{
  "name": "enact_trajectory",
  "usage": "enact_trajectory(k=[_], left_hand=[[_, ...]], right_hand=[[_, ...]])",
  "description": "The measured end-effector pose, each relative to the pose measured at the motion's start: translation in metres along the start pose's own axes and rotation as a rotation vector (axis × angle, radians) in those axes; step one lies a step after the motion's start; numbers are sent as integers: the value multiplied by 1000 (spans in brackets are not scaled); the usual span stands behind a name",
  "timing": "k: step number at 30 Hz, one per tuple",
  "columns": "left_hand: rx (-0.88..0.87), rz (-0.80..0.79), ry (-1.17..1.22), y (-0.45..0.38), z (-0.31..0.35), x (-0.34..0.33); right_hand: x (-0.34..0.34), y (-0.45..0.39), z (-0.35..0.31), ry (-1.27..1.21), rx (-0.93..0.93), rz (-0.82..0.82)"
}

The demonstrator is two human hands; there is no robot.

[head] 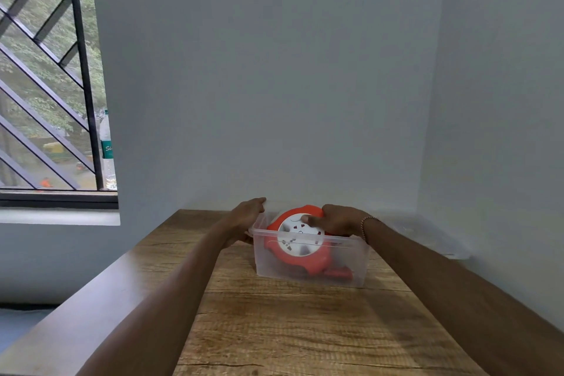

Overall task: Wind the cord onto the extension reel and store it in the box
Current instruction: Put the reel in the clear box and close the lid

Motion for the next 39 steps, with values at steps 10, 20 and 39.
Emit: enact_trajectory(k=[10, 20, 39], left_hand=[[-117, 113, -489, -21, 31, 8], [-414, -113, -492, -19, 134, -135], [-439, -250, -622, -53, 164, -237]], right_hand=[[54, 25, 15, 157, -2, 458], [62, 73, 132, 154, -35, 444], [-10, 76, 203, 699, -42, 400]])
Point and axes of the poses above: each hand's wrist, its own y-axis away from the middle knuckle, its own x-axis out of the back of the hand, z = x × y, the point moved 9 cm from there along -y, towards the middle knuckle, and after that the axes turned 11 degrees about y, right-handed, at the moved point
